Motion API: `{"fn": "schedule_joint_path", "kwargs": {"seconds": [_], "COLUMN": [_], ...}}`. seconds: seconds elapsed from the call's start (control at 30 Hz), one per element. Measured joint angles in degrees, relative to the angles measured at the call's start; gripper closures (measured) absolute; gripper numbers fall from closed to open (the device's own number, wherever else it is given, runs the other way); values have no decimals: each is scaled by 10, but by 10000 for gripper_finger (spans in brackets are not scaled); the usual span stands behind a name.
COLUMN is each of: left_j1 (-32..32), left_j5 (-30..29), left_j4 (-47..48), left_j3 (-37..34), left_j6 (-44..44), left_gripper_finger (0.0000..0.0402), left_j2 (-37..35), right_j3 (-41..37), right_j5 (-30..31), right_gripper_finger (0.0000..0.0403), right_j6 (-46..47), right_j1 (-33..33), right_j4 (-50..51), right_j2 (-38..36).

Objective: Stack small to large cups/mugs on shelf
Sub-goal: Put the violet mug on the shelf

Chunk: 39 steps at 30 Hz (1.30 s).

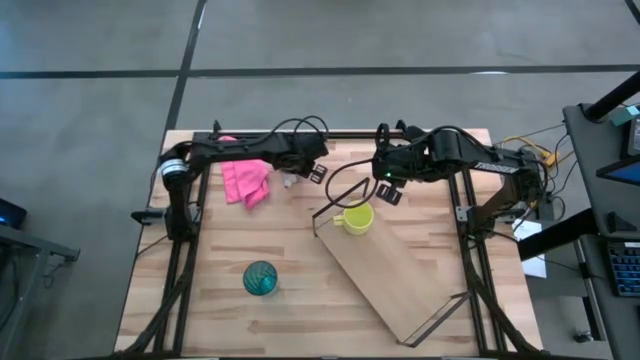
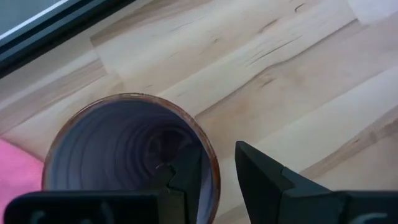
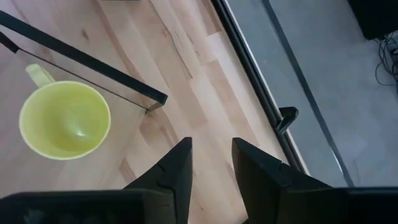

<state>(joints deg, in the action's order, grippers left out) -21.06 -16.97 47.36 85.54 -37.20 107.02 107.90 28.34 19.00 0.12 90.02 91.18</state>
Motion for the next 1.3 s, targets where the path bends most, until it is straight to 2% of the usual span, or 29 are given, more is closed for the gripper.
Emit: {"fn": "schedule_joint_path", "kwargs": {"seconds": [0.23,0.37,0.63,1.0,1.3], "left_j1": [-1,-2,5,18,49], "left_j5": [4,26,42,56,80], "left_j4": [-6,-3,5,66,114], "left_j3": [-2,-5,-4,1,1], "left_j6": [5,13,64,117,140], "left_gripper_finger": [320,325,394,392,392], "left_j2": [17,21,7,-23,-112], "right_j3": [0,0,0,0,0], "right_j5": [0,0,0,0,1], "right_gripper_finger": [298,298,303,301,309], "right_j6": [-2,-10,-28,-32,-32], "right_j1": [0,0,0,0,0], "right_j4": [0,0,0,0,0], "right_j2": [-5,-7,-10,-11,-11]}}
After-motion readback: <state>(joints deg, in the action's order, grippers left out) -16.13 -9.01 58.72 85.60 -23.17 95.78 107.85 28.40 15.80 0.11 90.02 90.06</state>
